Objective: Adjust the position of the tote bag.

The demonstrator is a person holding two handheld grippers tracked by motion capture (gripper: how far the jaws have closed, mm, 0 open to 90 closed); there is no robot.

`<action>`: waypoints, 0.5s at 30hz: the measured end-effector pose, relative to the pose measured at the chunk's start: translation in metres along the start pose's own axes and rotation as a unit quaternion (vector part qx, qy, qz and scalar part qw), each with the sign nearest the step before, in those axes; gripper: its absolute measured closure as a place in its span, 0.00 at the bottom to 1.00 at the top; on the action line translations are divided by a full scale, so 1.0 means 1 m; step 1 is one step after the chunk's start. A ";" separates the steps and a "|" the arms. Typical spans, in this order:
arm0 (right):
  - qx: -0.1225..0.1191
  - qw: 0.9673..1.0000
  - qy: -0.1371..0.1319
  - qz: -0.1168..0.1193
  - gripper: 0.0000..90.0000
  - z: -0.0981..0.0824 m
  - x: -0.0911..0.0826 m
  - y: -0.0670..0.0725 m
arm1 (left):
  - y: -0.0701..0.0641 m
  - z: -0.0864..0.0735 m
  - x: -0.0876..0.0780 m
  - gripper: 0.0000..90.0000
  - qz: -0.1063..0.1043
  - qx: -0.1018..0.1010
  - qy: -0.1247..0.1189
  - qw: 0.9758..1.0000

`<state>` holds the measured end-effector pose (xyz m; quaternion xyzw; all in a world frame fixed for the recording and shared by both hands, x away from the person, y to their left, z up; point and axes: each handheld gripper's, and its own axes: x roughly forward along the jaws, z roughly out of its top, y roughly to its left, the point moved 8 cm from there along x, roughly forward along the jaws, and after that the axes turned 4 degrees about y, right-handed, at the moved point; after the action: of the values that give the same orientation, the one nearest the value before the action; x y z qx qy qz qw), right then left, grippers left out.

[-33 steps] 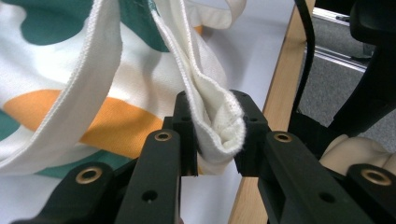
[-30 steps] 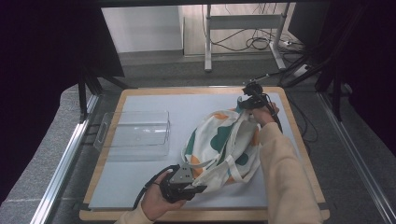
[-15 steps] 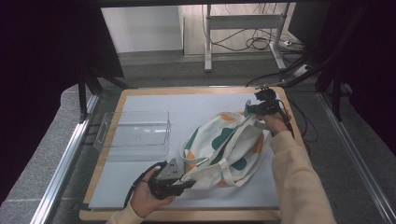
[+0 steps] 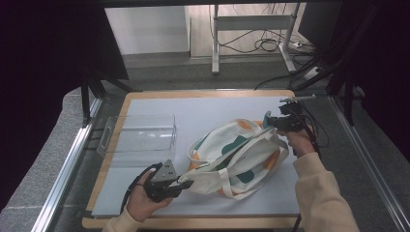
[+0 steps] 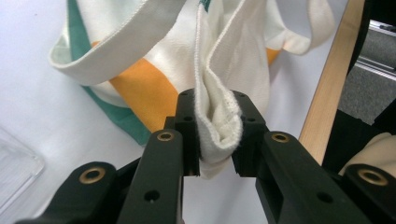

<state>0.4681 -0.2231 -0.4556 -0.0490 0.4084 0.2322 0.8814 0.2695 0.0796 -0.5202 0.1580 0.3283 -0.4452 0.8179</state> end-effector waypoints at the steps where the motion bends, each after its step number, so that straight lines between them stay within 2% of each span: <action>1: 0.000 1.000 0.000 0.000 0.94 0.000 0.000 0.000 | 0.001 0.000 -0.001 0.85 0.000 -0.001 -0.001 1.000; 6: 0.004 1.000 -0.009 -0.003 0.94 -0.012 -0.009 -0.001 | 0.005 0.000 -0.004 0.85 0.003 0.000 -0.001 1.000; 15: 0.012 0.999 -0.030 0.007 0.94 -0.033 -0.026 0.003 | 0.012 -0.002 -0.009 0.86 0.011 -0.002 -0.007 1.000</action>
<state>0.4293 -0.2391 -0.4579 -0.0288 0.3846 0.2350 0.8922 0.2752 0.0927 -0.5155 0.1566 0.3218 -0.4366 0.8254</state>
